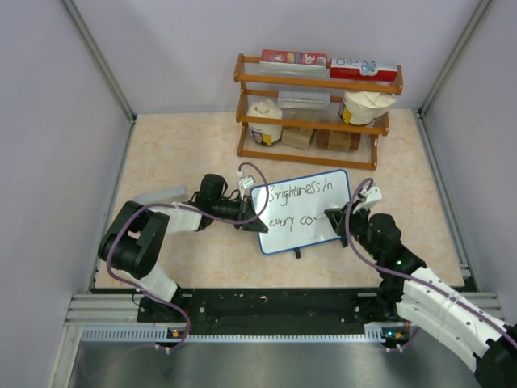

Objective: Write a sentence on the whiteboard
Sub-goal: Write with the whiteboard marker on the whiteboard.

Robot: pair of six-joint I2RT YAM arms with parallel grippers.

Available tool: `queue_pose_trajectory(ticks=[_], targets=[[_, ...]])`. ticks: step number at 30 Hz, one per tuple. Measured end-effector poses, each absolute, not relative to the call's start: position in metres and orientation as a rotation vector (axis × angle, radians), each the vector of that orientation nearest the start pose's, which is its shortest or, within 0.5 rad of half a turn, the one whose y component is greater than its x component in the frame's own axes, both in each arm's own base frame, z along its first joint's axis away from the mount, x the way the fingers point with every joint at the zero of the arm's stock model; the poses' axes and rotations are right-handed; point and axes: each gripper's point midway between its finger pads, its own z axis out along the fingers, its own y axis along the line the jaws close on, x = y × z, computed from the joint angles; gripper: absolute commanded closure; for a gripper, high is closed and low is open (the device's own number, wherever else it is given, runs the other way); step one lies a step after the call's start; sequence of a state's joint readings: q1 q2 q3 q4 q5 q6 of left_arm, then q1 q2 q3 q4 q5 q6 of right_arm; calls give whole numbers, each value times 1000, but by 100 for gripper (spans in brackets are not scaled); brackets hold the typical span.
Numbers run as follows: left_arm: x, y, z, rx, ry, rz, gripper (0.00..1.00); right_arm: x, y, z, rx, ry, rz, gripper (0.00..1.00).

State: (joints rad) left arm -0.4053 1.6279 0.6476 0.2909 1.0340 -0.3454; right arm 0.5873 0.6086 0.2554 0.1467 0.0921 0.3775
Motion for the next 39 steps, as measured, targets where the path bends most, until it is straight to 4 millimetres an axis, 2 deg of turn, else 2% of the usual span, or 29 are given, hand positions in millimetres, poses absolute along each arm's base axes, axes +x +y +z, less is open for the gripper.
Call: queue_pose_trajectory(ticks=[23, 39], targets=[[226, -268, 80, 659, 2202, -1559, 100, 253, 165, 153, -108, 1806, 606, 100], [226, -268, 80, 660, 2201, -1559, 100, 244, 160, 144, -95, 1844, 609, 100]])
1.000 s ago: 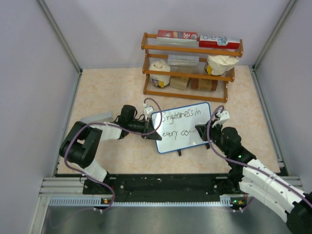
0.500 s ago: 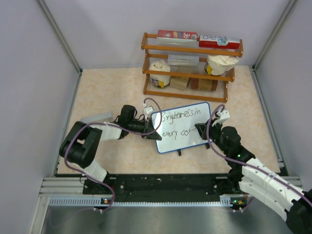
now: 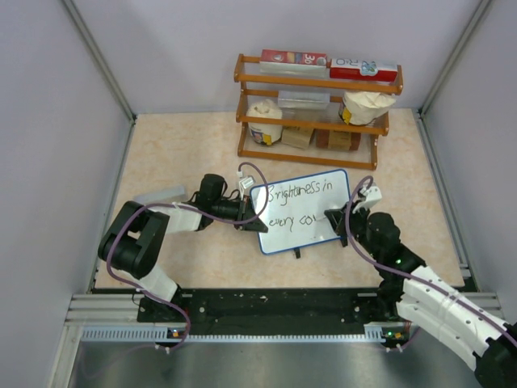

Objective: Write a sentence on the whiteboard
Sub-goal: Write with the whiteboard marker on the whiteboard.

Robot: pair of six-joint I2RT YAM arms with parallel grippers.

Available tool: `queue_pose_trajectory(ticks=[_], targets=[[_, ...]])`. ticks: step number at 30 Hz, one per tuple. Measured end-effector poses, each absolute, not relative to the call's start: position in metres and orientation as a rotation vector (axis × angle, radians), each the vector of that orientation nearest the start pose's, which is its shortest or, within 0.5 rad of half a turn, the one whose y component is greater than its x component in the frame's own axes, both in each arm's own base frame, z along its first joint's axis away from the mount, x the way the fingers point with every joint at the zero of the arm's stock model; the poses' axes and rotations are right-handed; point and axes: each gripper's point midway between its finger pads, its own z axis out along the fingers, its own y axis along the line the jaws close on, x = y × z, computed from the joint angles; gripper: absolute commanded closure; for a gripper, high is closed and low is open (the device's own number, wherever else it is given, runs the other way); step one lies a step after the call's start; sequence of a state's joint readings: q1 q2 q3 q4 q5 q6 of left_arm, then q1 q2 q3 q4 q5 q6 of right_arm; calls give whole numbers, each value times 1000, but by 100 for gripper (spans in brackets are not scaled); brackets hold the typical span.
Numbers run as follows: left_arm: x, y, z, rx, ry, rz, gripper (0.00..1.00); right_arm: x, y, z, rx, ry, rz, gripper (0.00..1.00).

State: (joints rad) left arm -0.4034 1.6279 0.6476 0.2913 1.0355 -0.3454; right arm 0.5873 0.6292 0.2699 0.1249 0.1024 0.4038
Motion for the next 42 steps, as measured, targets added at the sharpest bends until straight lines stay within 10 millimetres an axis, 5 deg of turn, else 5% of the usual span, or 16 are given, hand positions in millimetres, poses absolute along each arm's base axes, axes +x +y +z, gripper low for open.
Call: queue_pose_trajectory(ticks=[42], targets=[[227, -268, 81, 656, 2199, -1557, 100, 255, 157, 151, -57, 1832, 563, 100]])
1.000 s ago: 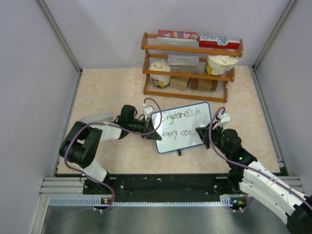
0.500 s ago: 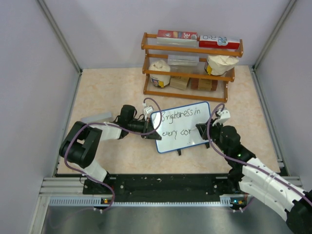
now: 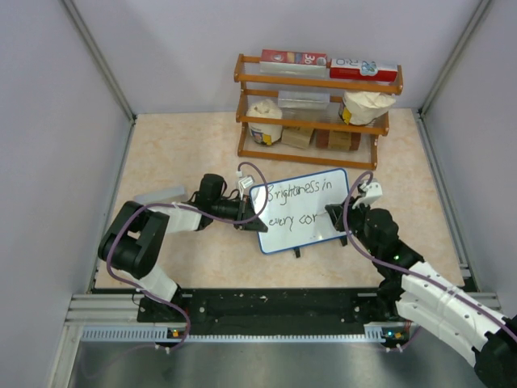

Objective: Write a sentence on the whiteboard
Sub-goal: Write with the whiteboard marker on the whiteboard.

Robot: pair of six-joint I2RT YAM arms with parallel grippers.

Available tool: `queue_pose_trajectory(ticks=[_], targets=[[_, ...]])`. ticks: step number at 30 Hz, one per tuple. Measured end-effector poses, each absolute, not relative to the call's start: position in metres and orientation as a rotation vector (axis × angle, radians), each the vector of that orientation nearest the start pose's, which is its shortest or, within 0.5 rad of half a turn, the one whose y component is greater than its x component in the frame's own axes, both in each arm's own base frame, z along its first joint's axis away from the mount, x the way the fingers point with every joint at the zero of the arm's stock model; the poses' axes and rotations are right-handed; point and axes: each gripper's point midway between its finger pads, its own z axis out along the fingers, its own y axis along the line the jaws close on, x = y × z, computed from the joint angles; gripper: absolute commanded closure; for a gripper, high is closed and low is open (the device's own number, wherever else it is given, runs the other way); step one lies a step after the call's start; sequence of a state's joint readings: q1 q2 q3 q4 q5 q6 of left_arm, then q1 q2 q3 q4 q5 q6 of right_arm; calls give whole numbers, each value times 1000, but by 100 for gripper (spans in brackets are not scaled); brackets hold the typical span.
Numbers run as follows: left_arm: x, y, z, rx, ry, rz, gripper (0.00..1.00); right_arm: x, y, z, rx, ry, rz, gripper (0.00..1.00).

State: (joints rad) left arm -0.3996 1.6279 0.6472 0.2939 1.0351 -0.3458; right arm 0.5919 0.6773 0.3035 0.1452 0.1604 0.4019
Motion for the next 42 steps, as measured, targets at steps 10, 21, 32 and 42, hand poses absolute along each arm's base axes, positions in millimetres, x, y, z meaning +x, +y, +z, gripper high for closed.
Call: queue_pose_trajectory(ticks=[10, 21, 32, 42], targets=[[227, -268, 81, 658, 2198, -1558, 100, 251, 153, 152, -56, 1836, 557, 100], [227, -268, 81, 658, 2197, -1558, 100, 251, 152, 166, -53, 1794, 565, 100], [227, -268, 81, 658, 2197, -1558, 100, 257, 151, 154, -41, 1843, 529, 100], [227, -268, 81, 656, 2199, -1559, 100, 257, 152, 152, -33, 1846, 538, 100]])
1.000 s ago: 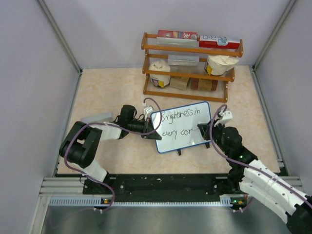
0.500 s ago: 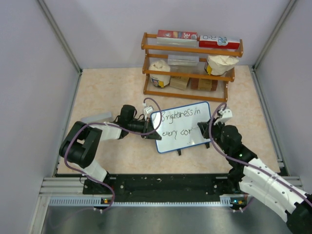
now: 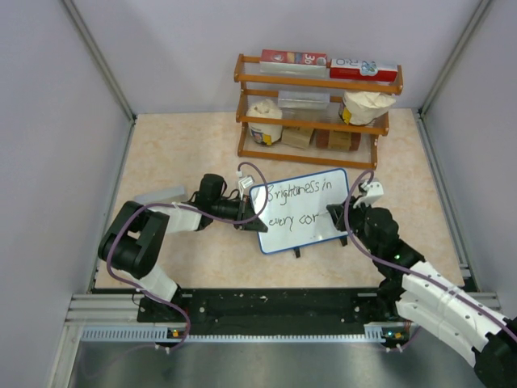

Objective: Write a sentence on the whiteboard
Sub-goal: Write with the whiteboard marker on the whiteboard.

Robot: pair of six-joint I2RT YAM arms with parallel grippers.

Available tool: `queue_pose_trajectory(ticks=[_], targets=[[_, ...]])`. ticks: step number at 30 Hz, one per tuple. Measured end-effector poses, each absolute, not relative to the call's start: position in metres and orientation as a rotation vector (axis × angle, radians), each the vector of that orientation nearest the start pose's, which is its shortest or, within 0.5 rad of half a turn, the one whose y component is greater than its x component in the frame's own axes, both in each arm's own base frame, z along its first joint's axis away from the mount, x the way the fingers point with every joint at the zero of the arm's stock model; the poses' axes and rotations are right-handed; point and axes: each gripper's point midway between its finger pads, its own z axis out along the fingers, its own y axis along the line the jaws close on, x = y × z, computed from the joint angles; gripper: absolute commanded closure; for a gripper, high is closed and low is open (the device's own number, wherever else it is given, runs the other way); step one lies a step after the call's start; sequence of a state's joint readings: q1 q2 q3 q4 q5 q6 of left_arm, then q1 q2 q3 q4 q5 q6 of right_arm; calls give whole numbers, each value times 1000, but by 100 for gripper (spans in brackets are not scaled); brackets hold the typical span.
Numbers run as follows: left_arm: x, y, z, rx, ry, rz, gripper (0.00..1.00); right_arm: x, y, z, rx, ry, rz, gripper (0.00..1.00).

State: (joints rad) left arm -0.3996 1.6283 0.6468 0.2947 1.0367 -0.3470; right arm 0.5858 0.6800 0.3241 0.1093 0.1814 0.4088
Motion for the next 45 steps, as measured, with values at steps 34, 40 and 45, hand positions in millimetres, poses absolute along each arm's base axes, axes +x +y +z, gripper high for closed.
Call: queue_pose_trajectory(ticks=[34, 40, 45], targets=[[227, -268, 81, 660, 2194, -1561, 100, 246, 148, 138, 3, 1870, 569, 100], [227, -268, 81, 660, 2193, -1561, 100, 248, 146, 140, 15, 1860, 560, 100], [227, -268, 81, 660, 2193, -1561, 100, 249, 145, 141, 22, 1853, 557, 100]])
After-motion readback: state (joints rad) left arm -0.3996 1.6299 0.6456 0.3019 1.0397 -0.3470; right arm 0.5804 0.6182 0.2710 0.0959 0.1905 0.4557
